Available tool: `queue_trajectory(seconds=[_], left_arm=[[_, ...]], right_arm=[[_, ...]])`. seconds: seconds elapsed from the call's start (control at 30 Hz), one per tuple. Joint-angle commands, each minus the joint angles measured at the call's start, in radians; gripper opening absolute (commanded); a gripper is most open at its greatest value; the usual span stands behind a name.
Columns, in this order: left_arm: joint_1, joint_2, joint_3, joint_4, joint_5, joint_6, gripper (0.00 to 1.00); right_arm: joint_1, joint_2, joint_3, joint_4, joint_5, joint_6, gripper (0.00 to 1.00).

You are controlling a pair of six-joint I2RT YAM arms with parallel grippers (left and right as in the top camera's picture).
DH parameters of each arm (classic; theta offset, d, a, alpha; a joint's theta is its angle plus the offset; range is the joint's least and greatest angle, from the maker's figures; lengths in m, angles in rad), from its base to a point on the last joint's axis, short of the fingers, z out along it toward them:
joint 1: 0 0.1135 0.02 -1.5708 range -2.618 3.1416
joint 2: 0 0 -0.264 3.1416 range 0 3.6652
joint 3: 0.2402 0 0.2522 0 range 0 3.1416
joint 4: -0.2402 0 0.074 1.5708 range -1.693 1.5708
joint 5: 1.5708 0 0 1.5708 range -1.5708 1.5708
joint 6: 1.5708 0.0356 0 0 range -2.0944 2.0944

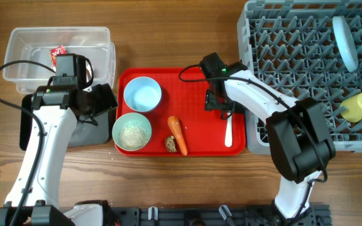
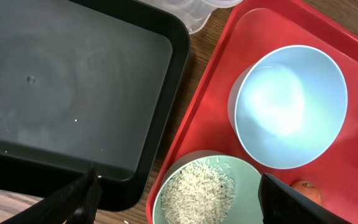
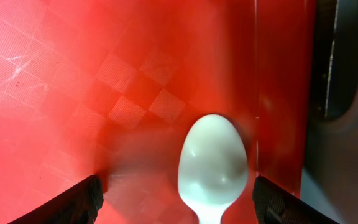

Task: Sort waste into correct bins and load items into the dishwasher rack
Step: 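Lower the right gripper and grasp the white spoon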

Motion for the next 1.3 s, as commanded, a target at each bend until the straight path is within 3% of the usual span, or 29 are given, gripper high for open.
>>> queue_trajectory(seconds=[0.0,0.13,0.4,0.7,1.27], left_arm=[[-0.005,0.002,0.002,0.000,0.008,-0.008,0.83],[-0.005,0.002,0.002,0.000,0.008,-0.008,0.83],[-0.005,0.002,0.002,0.000,0.008,-0.008,0.83],[-0.005,0.002,0.002,0.000,0.008,-0.008,0.83],[-0.005,0.002,0.002,-0.001,0.008,-0.008,0.83]], right_arm=[[-0.005,0.024,-0.006,0.024,-0.021,-0.117,0.80],[-0.005,0.024,-0.006,0.066,-0.107,-0.298,0.80],[-0.005,0.024,-0.006,0.063,-0.132,-0.298,0.82],[-0.019,0.024,-0.006,0.015,-0.027,-0.341,0.81],[-0.035,0.024,-0.007,0.031,-0.190,-0.398,0.74]])
